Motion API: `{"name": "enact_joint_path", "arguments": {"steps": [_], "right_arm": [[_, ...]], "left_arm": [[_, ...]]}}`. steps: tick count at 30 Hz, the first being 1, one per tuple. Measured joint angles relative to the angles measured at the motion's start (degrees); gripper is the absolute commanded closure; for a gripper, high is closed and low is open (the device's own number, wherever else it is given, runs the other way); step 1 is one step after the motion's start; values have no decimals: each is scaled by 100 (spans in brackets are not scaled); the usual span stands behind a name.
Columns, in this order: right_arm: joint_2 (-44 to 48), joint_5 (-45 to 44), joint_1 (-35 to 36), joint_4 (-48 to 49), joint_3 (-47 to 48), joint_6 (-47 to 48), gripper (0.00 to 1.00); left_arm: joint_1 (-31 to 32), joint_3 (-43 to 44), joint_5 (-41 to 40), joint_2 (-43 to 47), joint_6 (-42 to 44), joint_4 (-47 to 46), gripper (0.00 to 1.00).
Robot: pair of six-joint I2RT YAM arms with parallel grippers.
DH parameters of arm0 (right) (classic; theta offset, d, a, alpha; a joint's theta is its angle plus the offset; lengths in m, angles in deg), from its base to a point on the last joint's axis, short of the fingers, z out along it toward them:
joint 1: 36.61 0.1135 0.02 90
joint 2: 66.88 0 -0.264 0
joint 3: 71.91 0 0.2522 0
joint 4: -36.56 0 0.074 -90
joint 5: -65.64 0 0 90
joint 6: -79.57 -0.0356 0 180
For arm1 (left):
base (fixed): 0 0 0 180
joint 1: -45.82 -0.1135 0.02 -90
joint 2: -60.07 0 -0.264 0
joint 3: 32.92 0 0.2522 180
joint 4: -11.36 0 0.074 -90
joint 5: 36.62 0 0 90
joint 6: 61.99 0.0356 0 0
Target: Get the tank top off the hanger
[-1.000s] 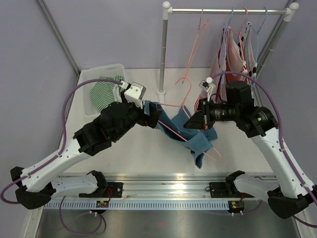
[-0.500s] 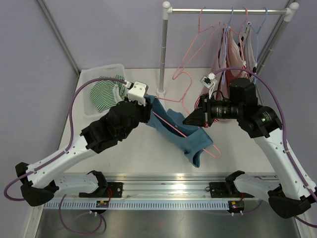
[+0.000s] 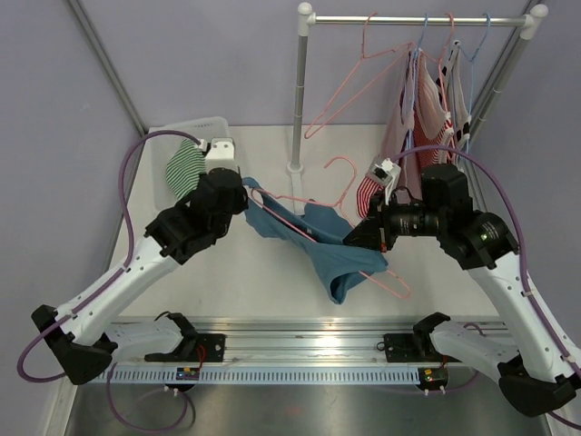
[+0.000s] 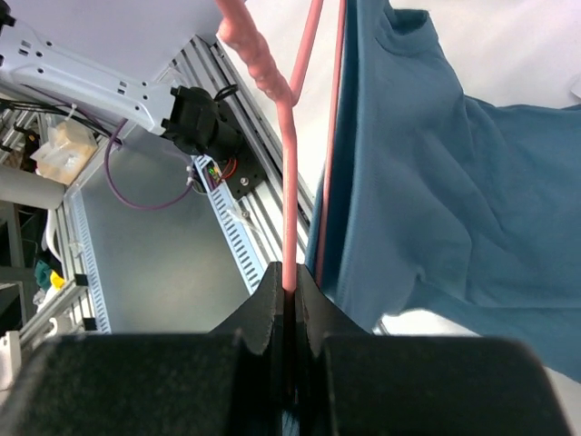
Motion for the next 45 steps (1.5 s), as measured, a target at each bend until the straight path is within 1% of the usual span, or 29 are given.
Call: {"name": "enact_joint_path", "arguments": {"steps": [3,5,7,10,12,14,15,18,21,22,23,25,26,28,29,33,36,40,42,44,45], "right_arm": [[184,59,0,129,-289,114,100],[372,195,0,398,-546,127,100],[577,350,0,837,-826,101,100],[811,514,2,1648,-1222,-63,100],[822,551,2,2295,-1403,-264,100],[715,540,2,3163,-1552,-608,100],[619,518,2,3580,-1585,-791,100],[197,376,2,5106,-1633,-1438,100],[-245,85,2,6568,-1633,-1974,100],[-343,-20,4,6959,-1641,-2096,100],[-452,-190,4,7552,-1700,-2229,100],[-546,-450,2,8218,-1773,-2380,100],[-555,-608,4,8312,-1759,-2409,100],[-505,-890,7,8083,-1672,-2352,100],[-461,-1082,11,7746,-1558,-2304,100],[-144,-2188,26,5941,-1067,-1834,100],[83,-3171,26,4487,-608,-1504,100],[339,-4138,26,3045,-179,-1193,100],[361,-4487,28,2461,79,-1069,100],[295,-4822,26,1932,411,-953,100],[229,-4975,28,1711,577,-896,100]], "left_arm": [[-492,9,-61,28,-396,345,100],[-688,13,-44,50,-597,549,100],[-857,15,42,85,-754,686,100],[-911,15,380,195,-831,785,100],[-925,-87,1032,417,-754,560,100],[-929,-341,1735,767,-669,214,100],[-935,-566,2306,1038,-616,-105,100],[-911,-1064,3624,1578,-535,-737,100],[-765,-1471,4673,1853,-529,-1311,100],[-721,-1563,4870,1873,-529,-1423,100],[-667,-1668,5053,1899,-527,-1530,100],[-625,-1784,5106,1873,-531,-1526,100],[-614,-1801,4953,1845,-533,-1408,100],[-614,-1770,4544,1779,-555,-1169,100],[-616,-1705,4258,1714,-579,-942,100],[-623,-1381,3248,1340,-647,-136,100],[-621,-1274,2865,1285,-658,269,100],[-621,-1040,2623,1298,-629,710,99],[-621,-859,2562,1298,-564,907,89],[-621,-695,2518,1307,-479,1034,73],[-621,-634,2503,1316,-426,1086,50]]}}
